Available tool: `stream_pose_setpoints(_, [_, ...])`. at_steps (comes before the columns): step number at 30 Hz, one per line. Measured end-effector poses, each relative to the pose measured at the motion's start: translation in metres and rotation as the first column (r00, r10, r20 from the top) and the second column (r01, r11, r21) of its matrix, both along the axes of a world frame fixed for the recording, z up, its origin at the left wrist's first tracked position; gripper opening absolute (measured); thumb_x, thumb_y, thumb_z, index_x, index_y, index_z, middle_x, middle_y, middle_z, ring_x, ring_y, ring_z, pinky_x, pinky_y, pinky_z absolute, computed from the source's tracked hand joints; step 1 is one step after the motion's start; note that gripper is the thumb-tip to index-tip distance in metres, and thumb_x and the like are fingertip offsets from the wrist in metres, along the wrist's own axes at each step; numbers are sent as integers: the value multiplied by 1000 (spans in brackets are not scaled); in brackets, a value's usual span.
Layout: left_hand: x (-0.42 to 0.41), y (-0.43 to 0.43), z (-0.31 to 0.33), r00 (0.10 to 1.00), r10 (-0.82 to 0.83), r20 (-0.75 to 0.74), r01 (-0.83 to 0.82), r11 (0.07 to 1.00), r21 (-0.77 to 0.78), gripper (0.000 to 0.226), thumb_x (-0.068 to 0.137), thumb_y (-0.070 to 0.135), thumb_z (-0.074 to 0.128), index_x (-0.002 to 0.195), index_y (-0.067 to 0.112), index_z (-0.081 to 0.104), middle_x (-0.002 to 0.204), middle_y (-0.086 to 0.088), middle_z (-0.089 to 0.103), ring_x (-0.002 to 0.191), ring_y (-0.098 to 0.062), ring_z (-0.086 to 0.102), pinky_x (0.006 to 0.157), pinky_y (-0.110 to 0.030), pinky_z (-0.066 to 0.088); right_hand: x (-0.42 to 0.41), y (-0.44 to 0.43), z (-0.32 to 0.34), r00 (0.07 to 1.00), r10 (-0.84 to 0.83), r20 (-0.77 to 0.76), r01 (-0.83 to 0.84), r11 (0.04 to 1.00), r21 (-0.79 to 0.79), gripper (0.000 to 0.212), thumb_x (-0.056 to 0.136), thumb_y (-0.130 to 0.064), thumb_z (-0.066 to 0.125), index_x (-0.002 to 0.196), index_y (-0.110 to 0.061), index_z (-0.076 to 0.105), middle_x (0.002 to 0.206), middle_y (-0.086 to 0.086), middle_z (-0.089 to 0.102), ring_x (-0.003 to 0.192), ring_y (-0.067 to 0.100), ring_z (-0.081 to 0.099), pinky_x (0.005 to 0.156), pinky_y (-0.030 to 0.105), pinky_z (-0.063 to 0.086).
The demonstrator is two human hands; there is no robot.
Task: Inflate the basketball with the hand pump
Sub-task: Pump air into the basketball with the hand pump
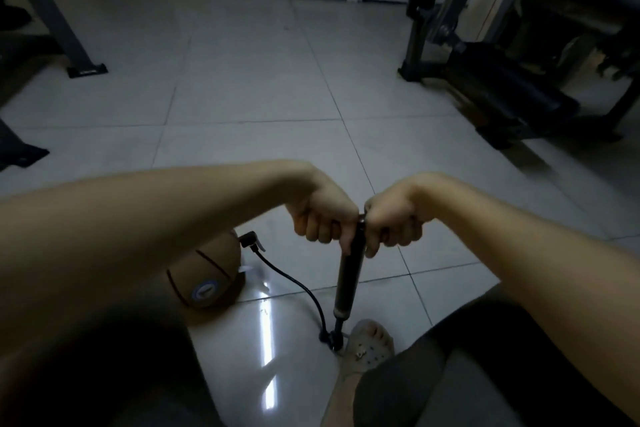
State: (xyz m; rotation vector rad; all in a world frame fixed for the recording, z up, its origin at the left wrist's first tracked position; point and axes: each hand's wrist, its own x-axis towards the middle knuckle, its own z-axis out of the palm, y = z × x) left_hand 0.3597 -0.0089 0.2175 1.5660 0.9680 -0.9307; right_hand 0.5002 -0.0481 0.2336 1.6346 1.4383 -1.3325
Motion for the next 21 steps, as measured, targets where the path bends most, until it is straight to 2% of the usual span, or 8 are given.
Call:
stream_pose_setpoints(4, [1,10,24,998,13,60,-16,998,55,49,93,15,58,58,27,26,52,6,18,43,-10,13,41,-22,10,6,6,25,999,-21,-26,21,999,30,30,89,-16,66,67,-22,46,57,-2,24,47,12,17,45,24,13])
stream_pose_setpoints(9, [8,-1,-43,1000,-10,-5,11,998,64,38,87,11,60,59,24,37,52,6,19,45,-11,12,46,-23,7,3,3,-45,1000,15,17,-15,999,-36,27,89,-12,65,69,-19,49,54,-3,26,46,12,18,45,22,15])
stream_pose_setpoints(14, [10,-10,-101,999,44,8,-44,999,8,35,86,9,60,61,22,39,51,5,20,44,-11,12,46,-22,8,5,3,-105,1000,11,9,-10,995,-102,19,88,-12,67,74,-17,54,52,-2,31,45,12,22,45,22,19])
stream_pose_setpoints(19, [8,-18,-132,999,38,17,-37,999,-37,26,86,10,62,66,20,47,53,4,25,44,-12,17,47,-24,12,3,-5,-136,1000,7,2,-7,992,-126,11,86,-12,68,80,-14,60,53,-2,36,46,13,27,48,26,23])
stream_pose_setpoints(21, [8,-25,-133,999,13,30,-14,1000,9,24,83,12,66,67,18,49,57,1,31,46,-14,22,48,-24,16,2,-14,-137,999,39,19,-37,996,-85,10,84,-15,71,85,-11,62,57,1,40,47,15,32,48,25,26])
